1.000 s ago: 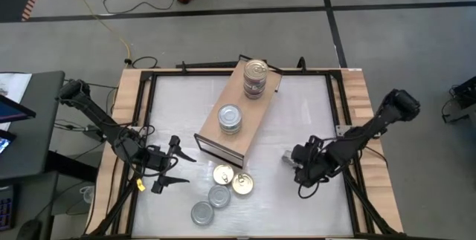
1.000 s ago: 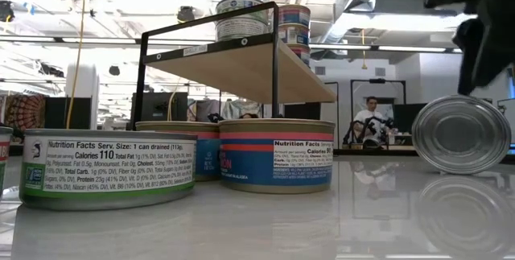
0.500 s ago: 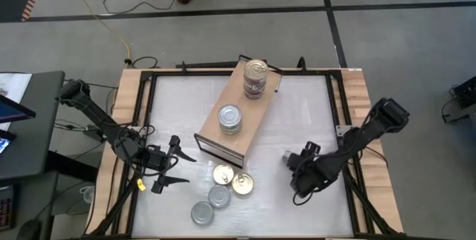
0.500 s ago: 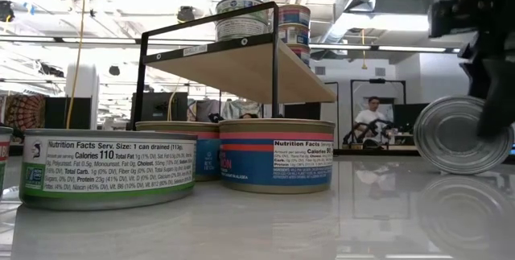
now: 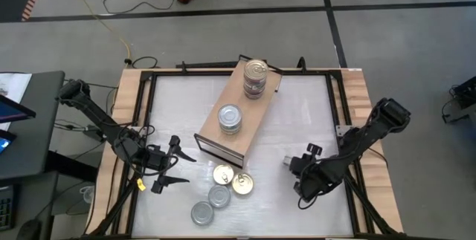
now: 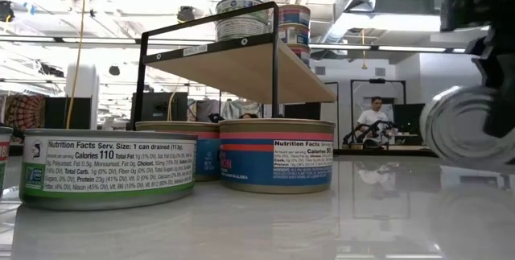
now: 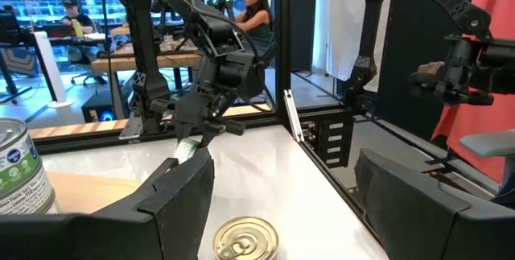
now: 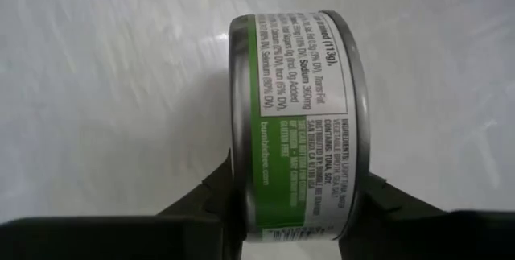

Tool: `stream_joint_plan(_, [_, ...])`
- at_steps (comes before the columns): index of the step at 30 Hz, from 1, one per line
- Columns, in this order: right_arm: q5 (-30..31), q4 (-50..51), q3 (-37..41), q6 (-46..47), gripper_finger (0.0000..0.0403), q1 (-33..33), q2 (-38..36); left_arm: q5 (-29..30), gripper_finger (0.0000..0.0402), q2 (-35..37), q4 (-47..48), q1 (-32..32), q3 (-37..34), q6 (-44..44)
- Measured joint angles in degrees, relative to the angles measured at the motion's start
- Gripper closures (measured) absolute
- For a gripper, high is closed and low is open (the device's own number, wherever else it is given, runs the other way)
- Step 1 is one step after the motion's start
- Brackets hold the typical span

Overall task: Stack canned seafood by type on shelf
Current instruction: Stack the green tuna can on top of the stacked green tuna cans on the shelf

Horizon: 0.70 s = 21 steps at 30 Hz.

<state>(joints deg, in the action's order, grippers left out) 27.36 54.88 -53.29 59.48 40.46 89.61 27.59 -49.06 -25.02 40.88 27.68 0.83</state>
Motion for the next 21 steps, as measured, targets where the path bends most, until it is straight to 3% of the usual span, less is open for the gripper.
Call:
stream_joint_plan(7, [6.14, 13.79, -8.4, -1.97, 0.0231, 0.07, -0.32, 0.44, 0.0114, 0.0, 0.01, 0.0, -0.02, 0.01])
stream_joint_plan(11, [14.14, 19.22, -15.94, -8.87, 0.0242, -0.8, -0.3, 5.33, 0.0114, -0.02, -1.7, 0.0, -0.04, 2.38])
stream_joint_plan(17, [28.94, 20.36, -26.28, -25.82, 0.0231, -3.36, -0.3, 12.14, 0.0114, 0.0, -6.95, -0.38, -0.04, 3.11])
stream_joint_plan(21, [37.26, 11.51, -29.23, -45.55, 0.0216, -6.11, -0.31, 10.88, 0.0114, 0.0, -6.39, -5.16, -0.04, -1.81])
